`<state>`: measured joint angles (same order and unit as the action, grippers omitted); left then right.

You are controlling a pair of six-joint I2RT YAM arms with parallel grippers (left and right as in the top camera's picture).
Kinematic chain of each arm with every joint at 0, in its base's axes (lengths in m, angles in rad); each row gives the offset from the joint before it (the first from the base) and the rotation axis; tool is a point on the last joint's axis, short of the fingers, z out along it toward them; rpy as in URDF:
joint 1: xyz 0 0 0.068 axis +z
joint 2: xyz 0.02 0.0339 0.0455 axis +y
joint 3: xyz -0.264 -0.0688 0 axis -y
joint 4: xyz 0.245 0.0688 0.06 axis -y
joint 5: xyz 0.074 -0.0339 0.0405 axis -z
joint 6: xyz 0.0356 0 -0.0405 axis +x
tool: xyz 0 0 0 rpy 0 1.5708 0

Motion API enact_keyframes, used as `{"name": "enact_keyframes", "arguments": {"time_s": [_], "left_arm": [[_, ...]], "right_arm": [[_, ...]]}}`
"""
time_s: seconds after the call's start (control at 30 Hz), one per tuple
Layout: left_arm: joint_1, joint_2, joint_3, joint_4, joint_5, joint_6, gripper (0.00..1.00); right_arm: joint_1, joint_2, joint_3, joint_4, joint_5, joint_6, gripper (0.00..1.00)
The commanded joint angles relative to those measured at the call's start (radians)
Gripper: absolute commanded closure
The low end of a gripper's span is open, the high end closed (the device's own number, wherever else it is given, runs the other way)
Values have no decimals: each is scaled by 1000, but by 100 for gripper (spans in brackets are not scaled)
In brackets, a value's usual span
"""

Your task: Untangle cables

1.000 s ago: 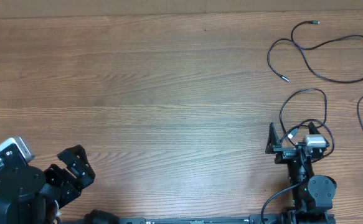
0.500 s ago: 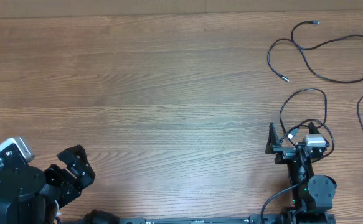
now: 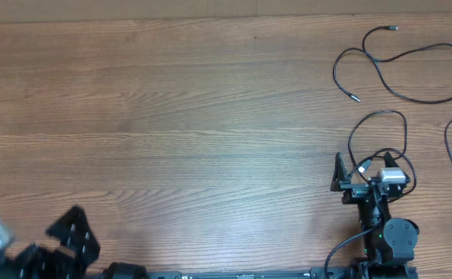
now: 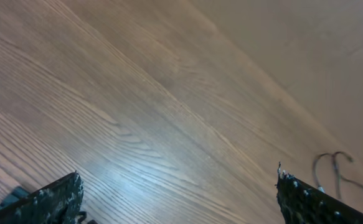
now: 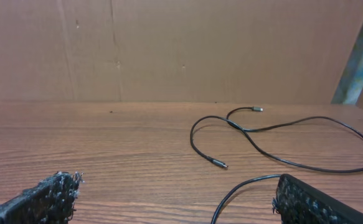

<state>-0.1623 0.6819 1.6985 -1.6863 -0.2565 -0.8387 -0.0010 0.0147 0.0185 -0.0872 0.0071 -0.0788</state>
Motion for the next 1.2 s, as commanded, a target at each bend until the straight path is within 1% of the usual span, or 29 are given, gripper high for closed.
{"name": "enact_keyframes", "arguments": {"time_s": [0.0,0.1,0.2,0.33,0.47,0.53,0.67,0.7,0.73,0.8,1.03,1.17], "left_arm": [[31,-120,-64,-2,61,-6,0],[84,-262,-181,8,94,-6,1],[129,-389,-302,53,109,-6,0],[166,-552,-471,167,126,8,1],[196,-673,-654,308,162,64,0],[211,-673,-734,384,177,103,0],[215,-678,-873,607,227,251,0],[216,-678,-920,689,244,306,0],[215,-678,-991,802,275,389,0],[215,-678,-1075,911,301,472,0],[215,-678,-1383,1263,303,584,0],[215,-678,-1499,1403,302,640,0]], "right_arm": [[-6,-12,-11,5,-2,-8,0],[-6,-12,-11,5,-2,-8,0],[-6,-12,-11,5,-2,-8,0],[-6,-12,-11,5,-2,-8,0],[-6,-12,-11,5,-2,-8,0],[-6,-12,-11,5,-2,-8,0],[-6,-12,-11,5,-2,-8,0],[-6,-12,-11,5,-2,-8,0],[-6,-12,-11,5,-2,-8,0],[-6,-12,-11,5,-2,-8,0],[-6,-12,-11,5,-2,-8,0],[-6,-12,-11,5,-2,-8,0]]}}
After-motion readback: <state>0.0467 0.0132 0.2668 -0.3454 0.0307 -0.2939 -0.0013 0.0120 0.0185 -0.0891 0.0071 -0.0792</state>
